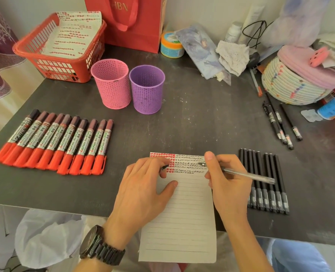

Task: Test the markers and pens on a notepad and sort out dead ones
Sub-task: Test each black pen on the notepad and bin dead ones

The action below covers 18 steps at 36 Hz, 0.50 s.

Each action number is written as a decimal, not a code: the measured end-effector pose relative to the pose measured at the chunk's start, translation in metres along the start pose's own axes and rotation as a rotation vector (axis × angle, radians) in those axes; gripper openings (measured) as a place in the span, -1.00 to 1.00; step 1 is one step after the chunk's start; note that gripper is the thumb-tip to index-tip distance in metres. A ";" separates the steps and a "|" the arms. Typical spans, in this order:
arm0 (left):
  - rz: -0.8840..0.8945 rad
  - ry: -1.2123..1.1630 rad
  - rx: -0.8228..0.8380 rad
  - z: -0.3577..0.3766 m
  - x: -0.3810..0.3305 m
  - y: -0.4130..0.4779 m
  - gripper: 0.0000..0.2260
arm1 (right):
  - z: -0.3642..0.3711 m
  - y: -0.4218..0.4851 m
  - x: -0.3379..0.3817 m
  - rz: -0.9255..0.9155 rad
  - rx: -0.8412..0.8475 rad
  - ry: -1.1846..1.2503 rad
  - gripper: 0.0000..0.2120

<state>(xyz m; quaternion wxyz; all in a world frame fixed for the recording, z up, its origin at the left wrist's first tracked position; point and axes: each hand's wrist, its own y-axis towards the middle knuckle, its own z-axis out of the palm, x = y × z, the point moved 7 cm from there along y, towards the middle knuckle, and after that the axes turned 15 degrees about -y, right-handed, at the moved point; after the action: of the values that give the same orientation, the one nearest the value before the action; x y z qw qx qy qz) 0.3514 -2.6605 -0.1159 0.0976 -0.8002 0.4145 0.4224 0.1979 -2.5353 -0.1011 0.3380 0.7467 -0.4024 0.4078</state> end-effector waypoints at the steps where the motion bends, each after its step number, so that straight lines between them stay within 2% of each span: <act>1: -0.001 -0.012 -0.006 -0.001 0.000 0.000 -0.63 | 0.001 -0.003 0.001 0.006 0.035 0.031 -0.82; 5: -0.002 -0.057 -0.049 -0.004 -0.002 0.000 -0.79 | 0.009 -0.013 0.002 0.027 0.202 0.199 -0.88; 7: -0.002 -0.073 -0.079 -0.007 -0.005 0.001 -0.78 | 0.010 -0.016 0.000 0.025 0.253 0.265 -0.81; 10: 0.021 -0.129 -0.095 -0.011 -0.007 -0.002 -0.81 | 0.010 -0.018 -0.005 0.051 0.289 0.333 -0.77; 15: 0.018 -0.246 -0.080 -0.013 -0.004 -0.003 -0.76 | 0.011 -0.013 -0.014 0.146 0.293 0.441 -0.89; 18: 0.009 -0.215 -0.054 -0.010 -0.002 0.000 -0.83 | 0.013 -0.012 -0.012 0.128 0.308 0.418 -0.90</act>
<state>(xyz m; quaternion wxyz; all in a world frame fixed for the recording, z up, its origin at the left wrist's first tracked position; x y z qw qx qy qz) 0.3568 -2.6644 -0.1086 0.1181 -0.7507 0.3935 0.5174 0.2088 -2.5368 -0.1193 0.2697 0.6621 -0.3035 0.6300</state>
